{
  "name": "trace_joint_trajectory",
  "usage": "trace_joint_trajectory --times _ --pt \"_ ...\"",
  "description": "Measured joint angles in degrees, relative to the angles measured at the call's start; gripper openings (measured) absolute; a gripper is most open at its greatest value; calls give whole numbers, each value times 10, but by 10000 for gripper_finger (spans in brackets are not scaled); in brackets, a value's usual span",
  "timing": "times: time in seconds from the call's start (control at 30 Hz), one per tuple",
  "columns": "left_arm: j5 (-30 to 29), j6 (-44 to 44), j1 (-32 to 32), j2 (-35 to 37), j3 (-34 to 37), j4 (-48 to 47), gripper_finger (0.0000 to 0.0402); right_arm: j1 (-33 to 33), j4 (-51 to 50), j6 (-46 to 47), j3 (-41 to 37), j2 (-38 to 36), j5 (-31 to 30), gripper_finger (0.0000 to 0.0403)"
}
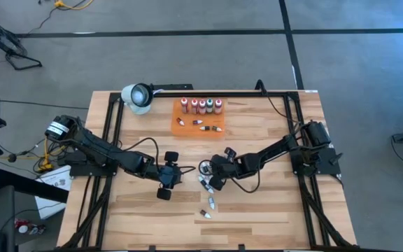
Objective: Pick & Place food coloring
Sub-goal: Put the small black food coloring bottle into the orange bin
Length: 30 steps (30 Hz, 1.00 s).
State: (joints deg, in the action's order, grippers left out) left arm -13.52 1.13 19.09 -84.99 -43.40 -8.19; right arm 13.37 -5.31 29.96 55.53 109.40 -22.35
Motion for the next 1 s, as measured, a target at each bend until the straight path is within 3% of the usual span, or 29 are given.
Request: trace_joint_trajectory --times 0.13,0.6,0.87,1.0 --pt "0 0 0 0 0 -1 146 0 0 -1 0 0 0 64" --pt "0 -1 0 0 0 -2 146 0 0 -24 4 -4 -8 68" --pt "0 -1 0 0 0 -2 146 -8 -32 -81 61 -19 -60 68" --pt "0 -3 0 0 0 1 146 -28 -55 -131 103 -18 -114 68"
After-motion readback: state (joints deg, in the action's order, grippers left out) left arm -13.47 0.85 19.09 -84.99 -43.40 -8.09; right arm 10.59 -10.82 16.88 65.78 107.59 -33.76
